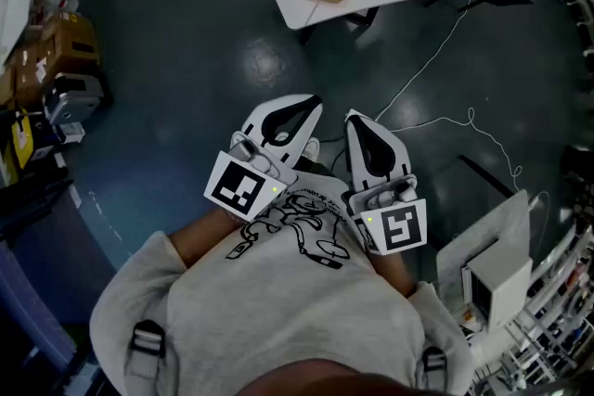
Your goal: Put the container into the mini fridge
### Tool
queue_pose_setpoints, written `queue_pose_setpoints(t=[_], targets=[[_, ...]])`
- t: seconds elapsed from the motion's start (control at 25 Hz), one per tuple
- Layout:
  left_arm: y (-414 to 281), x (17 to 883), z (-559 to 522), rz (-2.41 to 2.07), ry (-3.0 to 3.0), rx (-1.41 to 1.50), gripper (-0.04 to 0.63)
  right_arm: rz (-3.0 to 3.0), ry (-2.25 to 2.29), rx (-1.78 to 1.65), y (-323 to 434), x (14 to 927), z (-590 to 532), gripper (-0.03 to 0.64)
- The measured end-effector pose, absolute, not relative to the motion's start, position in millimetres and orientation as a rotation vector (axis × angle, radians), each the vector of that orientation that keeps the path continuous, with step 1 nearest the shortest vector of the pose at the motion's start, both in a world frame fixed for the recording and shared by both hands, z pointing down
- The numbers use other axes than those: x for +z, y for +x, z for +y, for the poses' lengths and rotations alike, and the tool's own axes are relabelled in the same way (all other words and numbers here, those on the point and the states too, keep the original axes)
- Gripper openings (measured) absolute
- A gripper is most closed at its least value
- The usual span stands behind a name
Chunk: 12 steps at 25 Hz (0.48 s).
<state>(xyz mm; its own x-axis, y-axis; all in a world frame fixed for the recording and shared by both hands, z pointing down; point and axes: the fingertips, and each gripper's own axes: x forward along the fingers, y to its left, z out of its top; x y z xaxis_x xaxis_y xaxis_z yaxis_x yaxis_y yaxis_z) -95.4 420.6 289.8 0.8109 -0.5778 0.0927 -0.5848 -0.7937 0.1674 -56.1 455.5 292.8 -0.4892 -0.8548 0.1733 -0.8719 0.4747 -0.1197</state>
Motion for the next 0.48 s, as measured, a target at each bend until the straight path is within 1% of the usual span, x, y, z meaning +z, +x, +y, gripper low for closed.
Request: queue_pose_setpoints(t=[0.48], targets=[[-75.7, 295.4, 438.5, -0.964, 2.781, 0.035, 0.018, -2.662, 1.501, 0.274, -33.4, 295.5, 471.2, 0.028]])
